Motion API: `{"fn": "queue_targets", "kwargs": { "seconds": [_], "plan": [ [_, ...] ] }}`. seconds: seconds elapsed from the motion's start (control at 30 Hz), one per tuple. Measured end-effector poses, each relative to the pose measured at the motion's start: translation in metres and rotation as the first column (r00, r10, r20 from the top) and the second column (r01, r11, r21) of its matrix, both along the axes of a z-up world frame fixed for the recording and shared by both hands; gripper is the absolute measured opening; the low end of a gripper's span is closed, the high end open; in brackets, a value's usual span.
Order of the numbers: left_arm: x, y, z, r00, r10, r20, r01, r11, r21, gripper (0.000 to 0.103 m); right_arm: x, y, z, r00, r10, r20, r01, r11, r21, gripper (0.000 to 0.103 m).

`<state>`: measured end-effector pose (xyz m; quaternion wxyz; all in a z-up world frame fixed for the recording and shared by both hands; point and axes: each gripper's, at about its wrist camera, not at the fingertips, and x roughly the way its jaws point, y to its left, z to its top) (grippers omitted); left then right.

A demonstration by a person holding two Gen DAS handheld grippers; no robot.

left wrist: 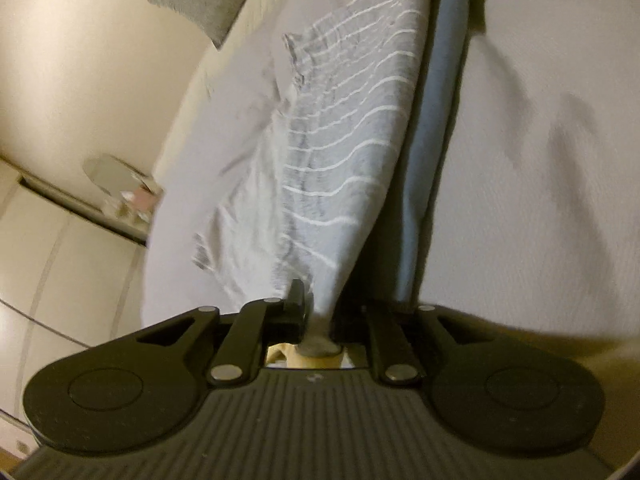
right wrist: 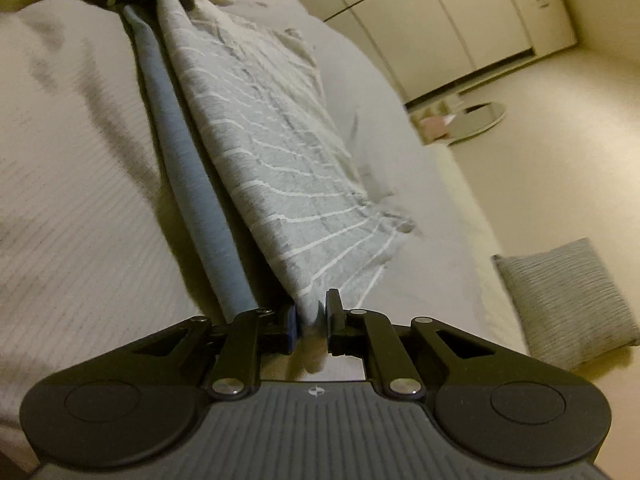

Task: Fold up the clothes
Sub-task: 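Lower the striped shirt onto the folded blue garment with both grippers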

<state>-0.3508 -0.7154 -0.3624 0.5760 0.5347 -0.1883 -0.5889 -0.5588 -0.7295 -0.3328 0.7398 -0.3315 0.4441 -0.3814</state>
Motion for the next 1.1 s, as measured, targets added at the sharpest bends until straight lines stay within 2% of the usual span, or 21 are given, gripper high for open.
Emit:
{"fn": "queue_targets", "kwargs": {
  "seconds": [0.07,0.13,0.23,0.3,0.37,0.47,0.63,0.77,0.9,1.03,1.1],
  "plan": [
    [0.003,0.002,-0.003,0.999,-0.027,0.027,0.027,0.999,-0.021,0.013,0.002,-0.002,-0.004,1.000,0.004,0.000,-0.004,1.000,-0.015,0.006],
    [0.005,0.004,-0.008,0.996,-0.056,0.072,0.059,0.998,-0.035,0.008,0.004,-0.005,-0.007,1.000,0.007,0.001,-0.007,1.000,-0.024,0.000],
    [0.010,0.006,-0.016,0.986,-0.095,0.137,0.103,0.993,-0.053,0.007,0.005,0.000,-0.006,1.000,0.006,0.019,-0.005,0.999,-0.043,0.000],
    [0.021,0.001,-0.023,0.984,-0.082,0.157,0.092,0.994,-0.059,0.006,0.007,0.010,-0.002,0.999,0.016,0.038,-0.013,0.998,-0.060,0.000],
    [0.021,0.004,-0.031,0.989,-0.060,0.135,0.066,0.997,-0.039,0.005,0.012,0.016,-0.008,0.999,0.034,0.014,-0.033,0.997,-0.068,0.000],
    [0.018,0.008,-0.036,0.989,-0.040,0.143,0.046,0.998,-0.037,0.006,0.014,0.014,-0.026,0.998,0.041,-0.053,-0.045,0.996,-0.076,0.000],
    [0.013,0.016,-0.023,0.990,-0.014,0.137,0.019,0.999,-0.038,0.014,0.008,0.016,-0.030,0.998,0.027,-0.057,-0.032,0.996,-0.089,0.000],
    [0.014,0.035,-0.018,0.992,0.039,0.118,-0.035,0.999,-0.031,0.014,0.000,0.020,-0.028,0.999,0.006,-0.045,-0.010,0.996,-0.087,0.001],
    [0.006,0.055,-0.006,0.993,0.098,0.067,-0.096,0.995,-0.040,0.015,-0.009,0.029,-0.026,0.999,-0.030,-0.027,0.027,0.996,-0.084,0.001],
    [-0.002,0.071,0.003,0.992,0.119,0.035,-0.117,0.991,-0.065,0.019,-0.016,0.036,-0.025,0.999,-0.048,-0.009,0.047,0.994,-0.097,0.018],
    [-0.006,0.075,0.007,0.992,0.123,0.023,-0.121,0.989,-0.089,0.021,-0.016,0.037,-0.025,0.999,-0.046,-0.006,0.045,0.994,-0.102,0.018]
  ]
}}
